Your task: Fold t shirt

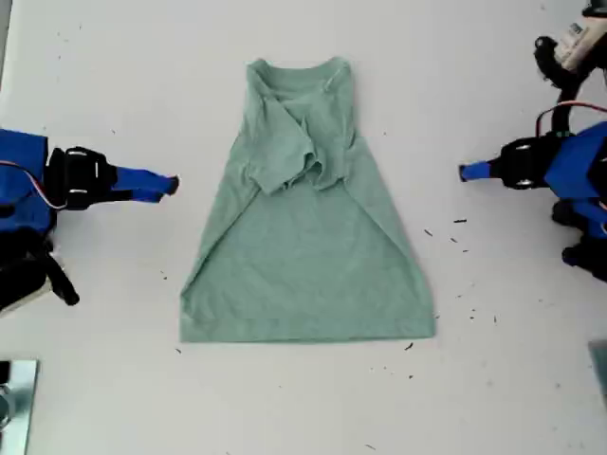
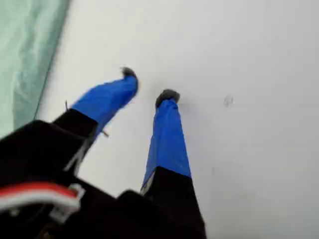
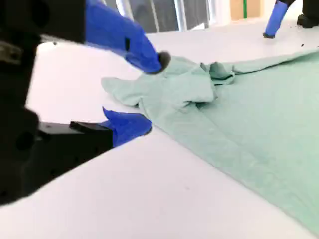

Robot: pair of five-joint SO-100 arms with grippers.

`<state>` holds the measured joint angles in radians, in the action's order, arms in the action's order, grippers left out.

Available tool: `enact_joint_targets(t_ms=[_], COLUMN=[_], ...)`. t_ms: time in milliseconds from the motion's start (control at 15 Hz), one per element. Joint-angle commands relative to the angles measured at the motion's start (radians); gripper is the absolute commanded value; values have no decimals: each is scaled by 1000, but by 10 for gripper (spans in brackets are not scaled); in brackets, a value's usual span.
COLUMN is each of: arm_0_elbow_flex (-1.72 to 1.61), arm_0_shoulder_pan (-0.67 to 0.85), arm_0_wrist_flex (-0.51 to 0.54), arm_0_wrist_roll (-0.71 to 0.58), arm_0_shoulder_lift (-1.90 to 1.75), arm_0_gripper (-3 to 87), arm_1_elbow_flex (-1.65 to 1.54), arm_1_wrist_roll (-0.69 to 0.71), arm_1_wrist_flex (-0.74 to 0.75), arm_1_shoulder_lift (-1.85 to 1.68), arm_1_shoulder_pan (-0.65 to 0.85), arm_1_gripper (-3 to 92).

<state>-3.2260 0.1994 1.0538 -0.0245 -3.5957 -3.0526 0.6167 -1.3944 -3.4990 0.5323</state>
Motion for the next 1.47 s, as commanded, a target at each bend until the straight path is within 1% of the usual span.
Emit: enact_joint_targets(t_ms=[0, 133, 200, 333, 467, 600, 733, 800, 867, 933, 1000, 1133, 1400], arm_0_elbow_flex=[2, -2, -2, -3, -3, -3, -3, -3, -3, -3, -3, -3, -3], arm_0_shoulder_pan=[-41, -40, -37, -32, -31, -34, -51, -64, -67, -63, -55, -51, -61], arm_0_wrist_flex=[0, -2, -3, -5, -5, -5, -5, -5, -5, -5, -5, -5, -5], arm_0_wrist_roll=[55, 49, 43, 40, 37, 34, 34, 41, 44, 43, 37, 35, 37], arm_0_shoulder_lift=[-8, -8, -8, -8, -8, -8, -8, -8, -8, -8, -8, -8, -8], arm_0_gripper=[-1, -1, -1, -1, -1, -1, -1, -1, -1, -1, -1, -1, -1], arm_1_elbow_flex=[48, 118, 215, 551, 951, 1312, 1503, 1519, 1486, 1480, 1480, 1451, 1396], arm_1_wrist_roll=[-479, -492, -489, -431, -367, -313, -298, -288, -302, -287, -288, -324, -351], arm_1_wrist_flex=[-54, -72, -72, -109, -230, -354, -359, -359, -357, -353, -354, -356, -347], arm_1_shoulder_lift=[-9, 0, 60, 405, 772, 1058, 1204, 1230, 1235, 1255, 1282, 1321, 1420], arm_1_shoulder_pan=[-212, -281, -313, -339, -397, -466, -580, -638, -696, -752, -793, -810, -767], arm_1_gripper=[25, 25, 25, 24, 24, 24, 24, 24, 180, 390, 418, 439, 443])
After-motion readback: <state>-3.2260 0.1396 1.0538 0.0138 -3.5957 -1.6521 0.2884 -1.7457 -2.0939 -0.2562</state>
